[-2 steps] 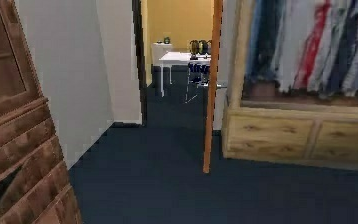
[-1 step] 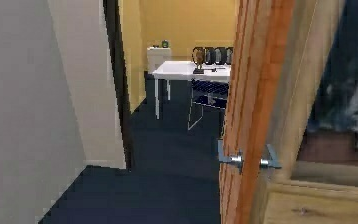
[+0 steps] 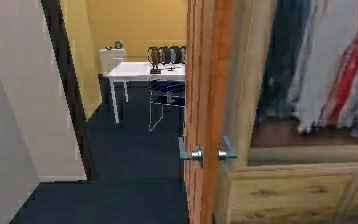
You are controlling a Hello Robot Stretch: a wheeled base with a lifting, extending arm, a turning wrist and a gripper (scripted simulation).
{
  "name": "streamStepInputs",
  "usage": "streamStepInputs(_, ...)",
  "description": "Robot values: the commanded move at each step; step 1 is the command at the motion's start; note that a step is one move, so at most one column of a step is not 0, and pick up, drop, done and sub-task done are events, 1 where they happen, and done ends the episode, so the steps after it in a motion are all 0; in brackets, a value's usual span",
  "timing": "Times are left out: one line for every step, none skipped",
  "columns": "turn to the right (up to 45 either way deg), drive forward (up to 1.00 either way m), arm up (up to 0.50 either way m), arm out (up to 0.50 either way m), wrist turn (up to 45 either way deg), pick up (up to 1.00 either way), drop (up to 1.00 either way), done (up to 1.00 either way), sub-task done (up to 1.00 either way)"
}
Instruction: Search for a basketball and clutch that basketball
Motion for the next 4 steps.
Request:
streamStepInputs(0.0, 0.05, 0.0, 0.0, 0.0, 0.0, 0.0, 0.0, 0.0)
streamStepInputs(-27.0, 0.0, 0.0, 0.0, 0.0, 0.0, 0.0, 0.0, 0.0)
streamStepInputs(0.0, 0.3, 0.0, 0.0, 0.0, 0.0, 0.0, 0.0, 0.0)
streamStepInputs(3.0, 0.0, 0.0, 0.0, 0.0, 0.0, 0.0, 0.0, 0.0)
